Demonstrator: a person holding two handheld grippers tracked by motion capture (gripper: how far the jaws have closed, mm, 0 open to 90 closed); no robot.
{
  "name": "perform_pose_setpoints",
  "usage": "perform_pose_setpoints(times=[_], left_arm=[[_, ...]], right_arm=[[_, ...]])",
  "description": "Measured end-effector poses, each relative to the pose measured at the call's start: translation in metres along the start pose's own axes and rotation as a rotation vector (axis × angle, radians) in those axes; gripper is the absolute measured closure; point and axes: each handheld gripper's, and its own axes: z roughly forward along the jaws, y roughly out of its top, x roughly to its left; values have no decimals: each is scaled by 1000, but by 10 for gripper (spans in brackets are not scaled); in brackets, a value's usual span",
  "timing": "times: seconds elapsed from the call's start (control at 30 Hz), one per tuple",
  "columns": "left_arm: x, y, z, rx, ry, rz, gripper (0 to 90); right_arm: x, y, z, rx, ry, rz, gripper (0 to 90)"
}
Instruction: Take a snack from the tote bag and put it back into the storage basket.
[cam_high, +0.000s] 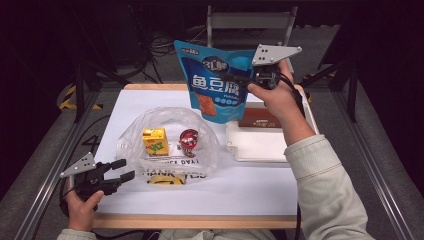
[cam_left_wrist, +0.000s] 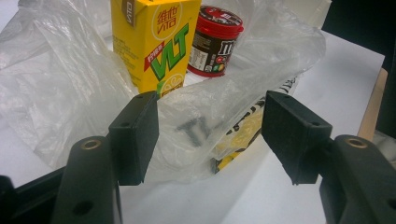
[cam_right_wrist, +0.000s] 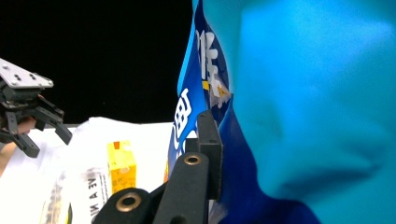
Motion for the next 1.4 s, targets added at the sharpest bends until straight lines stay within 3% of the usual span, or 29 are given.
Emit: perform_pose_setpoints(times=[0.87, 1.4], left_arm=[[1, 0, 0, 1, -1, -4, 373], [1, 0, 1, -1, 1, -2, 373]], right_arm=[[-28, -23, -49, 69, -108, 53, 900], [-36, -45, -58, 117, -123, 81, 900]])
